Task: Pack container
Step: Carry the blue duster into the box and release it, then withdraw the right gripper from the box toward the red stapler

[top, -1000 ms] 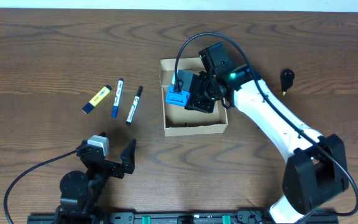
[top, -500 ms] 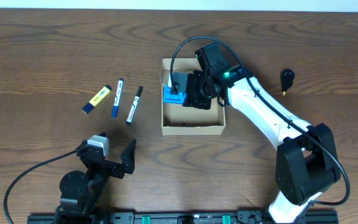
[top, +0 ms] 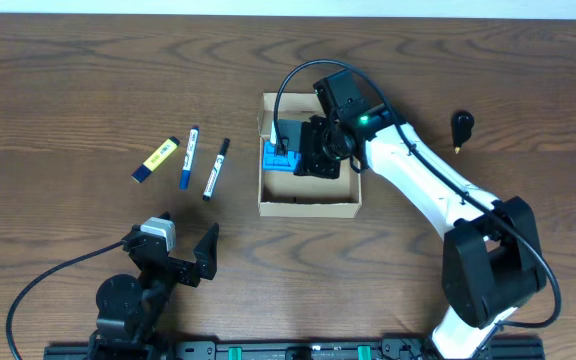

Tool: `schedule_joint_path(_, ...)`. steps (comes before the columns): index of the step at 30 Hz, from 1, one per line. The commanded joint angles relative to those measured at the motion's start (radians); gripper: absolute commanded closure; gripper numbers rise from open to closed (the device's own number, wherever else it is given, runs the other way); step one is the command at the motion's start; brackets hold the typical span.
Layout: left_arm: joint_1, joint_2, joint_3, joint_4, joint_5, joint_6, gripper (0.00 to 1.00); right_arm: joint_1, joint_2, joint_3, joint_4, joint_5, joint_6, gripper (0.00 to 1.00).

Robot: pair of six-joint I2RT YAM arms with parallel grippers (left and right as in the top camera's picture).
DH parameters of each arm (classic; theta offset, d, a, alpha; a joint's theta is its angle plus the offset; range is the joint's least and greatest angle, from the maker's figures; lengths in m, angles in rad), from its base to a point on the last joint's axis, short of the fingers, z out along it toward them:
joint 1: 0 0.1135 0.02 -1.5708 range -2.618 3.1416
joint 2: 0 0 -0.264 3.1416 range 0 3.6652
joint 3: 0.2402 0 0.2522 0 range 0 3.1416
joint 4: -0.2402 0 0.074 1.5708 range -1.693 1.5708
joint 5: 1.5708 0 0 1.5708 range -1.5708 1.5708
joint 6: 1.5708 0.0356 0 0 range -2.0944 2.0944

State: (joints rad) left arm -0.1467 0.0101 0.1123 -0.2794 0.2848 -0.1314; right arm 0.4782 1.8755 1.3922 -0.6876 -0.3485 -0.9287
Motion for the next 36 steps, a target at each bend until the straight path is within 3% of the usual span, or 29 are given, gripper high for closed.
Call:
schedule_joint_path(1, 0.004, -0.005, -0.024, -0.002, 0.000, -0.004, 0.05, 0.005, 0.034, 0.001, 0.003, -0.023, -0.015, 0.64)
schedule_joint_path(5, 0.004, -0.005, -0.024, -0.002, 0.000, -0.003, 0.05, 0.005, 0.038, 0.001, 0.004, -0.022, -0.015, 0.62)
schedule_joint_path(9, 0.004, -0.005, -0.024, -0.002, 0.000, -0.003, 0.05, 0.005, 0.038, 0.001, 0.005, -0.023, -0.014, 0.35)
schedule_joint_path(11, 0.004, -0.005, -0.024, -0.002, 0.000, -0.003, 0.05, 0.005, 0.038, 0.001, 0.008, -0.023, -0.014, 0.30)
schedule_joint_path(17, 0.004, -0.005, -0.024, -0.002, 0.000, -0.003, 0.05, 0.008, -0.016, 0.012, -0.009, -0.024, 0.074, 0.28)
schedule_joint_path(23, 0.004, -0.005, -0.024, -0.002, 0.000, -0.003, 0.05, 0.008, -0.216, 0.054, -0.164, -0.086, 0.194, 0.28)
schedule_joint_path(30, 0.004, -0.005, -0.024, -0.002, 0.000, -0.003, 0.05, 0.007, -0.470, 0.053, -0.288, -0.085, 0.455, 0.29)
schedule_joint_path(36, 0.004, -0.005, -0.024, -0.002, 0.000, -0.003, 0.05, 0.007, -0.558, 0.053, -0.409, 0.005, 0.678, 0.30)
